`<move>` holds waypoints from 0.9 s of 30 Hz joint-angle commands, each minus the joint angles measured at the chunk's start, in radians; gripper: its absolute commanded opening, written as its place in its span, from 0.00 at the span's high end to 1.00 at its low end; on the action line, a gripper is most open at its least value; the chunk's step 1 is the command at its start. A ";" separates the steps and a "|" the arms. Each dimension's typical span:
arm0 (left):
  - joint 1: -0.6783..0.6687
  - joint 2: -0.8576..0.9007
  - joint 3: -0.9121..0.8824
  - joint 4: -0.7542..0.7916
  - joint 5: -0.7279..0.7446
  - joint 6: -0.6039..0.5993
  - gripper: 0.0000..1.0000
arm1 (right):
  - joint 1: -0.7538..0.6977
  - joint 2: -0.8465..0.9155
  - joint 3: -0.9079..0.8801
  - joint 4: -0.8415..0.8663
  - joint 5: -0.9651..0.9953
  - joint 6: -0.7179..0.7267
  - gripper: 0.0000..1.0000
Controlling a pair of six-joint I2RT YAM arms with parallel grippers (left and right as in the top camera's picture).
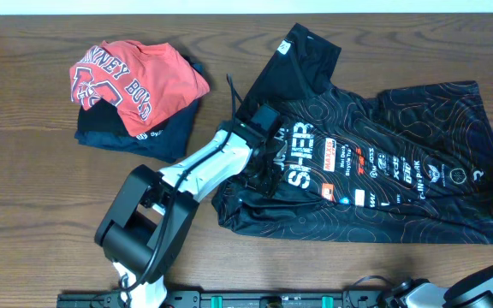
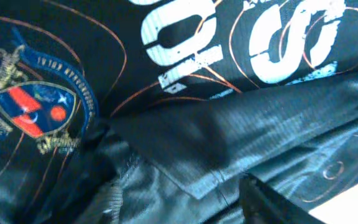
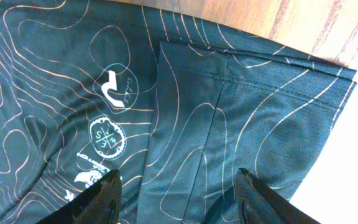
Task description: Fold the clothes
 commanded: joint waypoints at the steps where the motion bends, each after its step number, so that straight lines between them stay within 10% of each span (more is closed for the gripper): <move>1: 0.001 0.031 -0.005 -0.001 -0.015 -0.005 0.40 | 0.005 -0.013 0.019 -0.002 -0.008 -0.011 0.43; 4: 0.001 0.044 -0.005 -0.002 -0.014 -0.005 0.42 | 0.005 -0.013 0.019 -0.002 -0.008 -0.011 0.44; 8: 0.001 0.035 -0.004 -0.013 -0.014 -0.006 0.78 | 0.005 -0.013 0.019 -0.002 -0.008 -0.011 0.44; 17: 0.001 -0.049 0.023 -0.061 -0.014 -0.006 0.94 | 0.005 -0.013 0.019 -0.001 -0.008 -0.011 0.45; 23: 0.000 -0.057 0.021 -0.057 -0.014 -0.006 0.92 | 0.005 -0.013 0.019 -0.001 -0.008 -0.011 0.46; 27: -0.018 -0.043 0.020 -0.055 0.001 -0.023 0.66 | 0.005 -0.013 0.019 -0.001 -0.008 -0.011 0.46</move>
